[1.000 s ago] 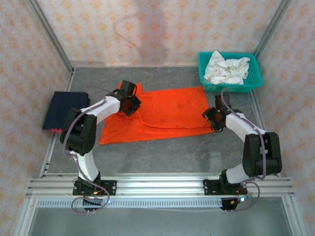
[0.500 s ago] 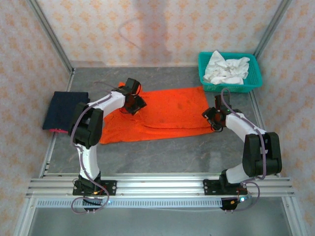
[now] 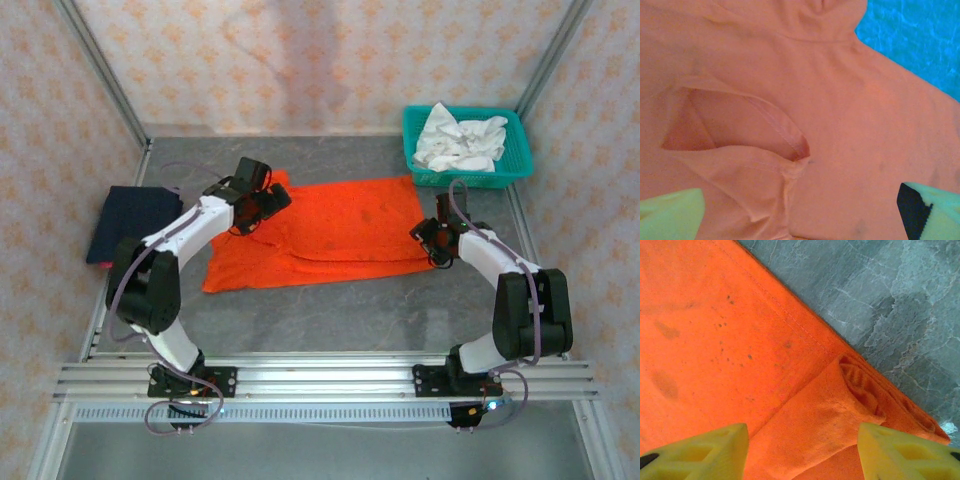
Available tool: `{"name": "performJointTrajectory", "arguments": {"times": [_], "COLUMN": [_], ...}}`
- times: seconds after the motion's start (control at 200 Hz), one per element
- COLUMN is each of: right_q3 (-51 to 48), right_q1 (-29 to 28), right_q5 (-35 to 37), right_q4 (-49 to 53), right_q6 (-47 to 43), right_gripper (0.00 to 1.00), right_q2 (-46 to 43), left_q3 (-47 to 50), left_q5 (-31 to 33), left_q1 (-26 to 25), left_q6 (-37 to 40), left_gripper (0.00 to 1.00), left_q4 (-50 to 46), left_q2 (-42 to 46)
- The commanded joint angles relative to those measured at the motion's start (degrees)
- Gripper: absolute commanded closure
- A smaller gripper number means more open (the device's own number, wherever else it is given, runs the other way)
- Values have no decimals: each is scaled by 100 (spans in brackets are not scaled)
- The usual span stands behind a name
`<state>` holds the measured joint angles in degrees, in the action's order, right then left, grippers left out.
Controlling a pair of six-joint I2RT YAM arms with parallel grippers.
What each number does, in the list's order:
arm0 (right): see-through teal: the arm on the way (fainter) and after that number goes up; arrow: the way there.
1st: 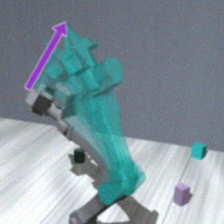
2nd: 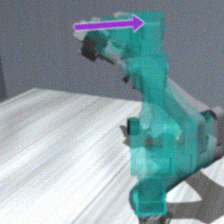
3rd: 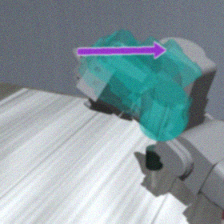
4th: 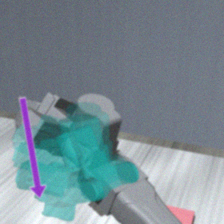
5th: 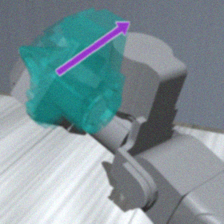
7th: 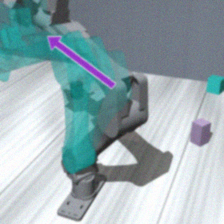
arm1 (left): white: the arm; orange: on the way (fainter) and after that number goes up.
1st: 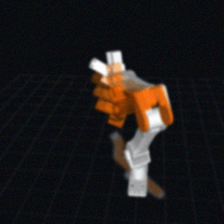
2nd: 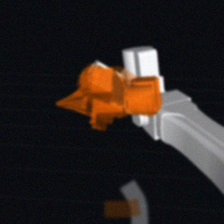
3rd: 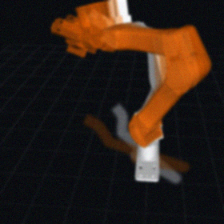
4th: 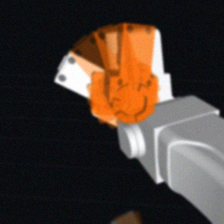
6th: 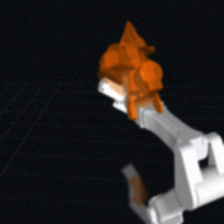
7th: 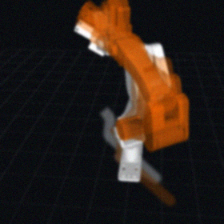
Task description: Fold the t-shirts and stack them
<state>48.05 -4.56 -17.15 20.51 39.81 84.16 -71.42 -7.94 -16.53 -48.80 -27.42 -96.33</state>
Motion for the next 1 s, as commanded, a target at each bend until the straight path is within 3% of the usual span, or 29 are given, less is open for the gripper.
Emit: {"name": "performJointTrajectory", "arguments": {"times": [0.0, 0.235, 0.836, 0.996], "right_q3": [2, -40, -75, -76], "right_q1": [1, -1, -4, -1], "right_q5": [-21, 24, 12, 22], "right_q4": [-56, -8, -14, 5], "right_q6": [-79, -105, -78, -65], "right_gripper": [41, 41, 41, 41], "right_q2": [45, -4, -78, -108], "left_q3": [401, 355, -354, -733], "left_q5": [174, -613, -901, -1021], "left_q1": [320, 585, 606, 642], "left_q6": [-382, -703, -688, -574], "left_gripper": [0, 0, 3, 3], "left_q4": [181, 868, 1001, 1040], "left_q2": [-104, -807, -1274, -1838]}}
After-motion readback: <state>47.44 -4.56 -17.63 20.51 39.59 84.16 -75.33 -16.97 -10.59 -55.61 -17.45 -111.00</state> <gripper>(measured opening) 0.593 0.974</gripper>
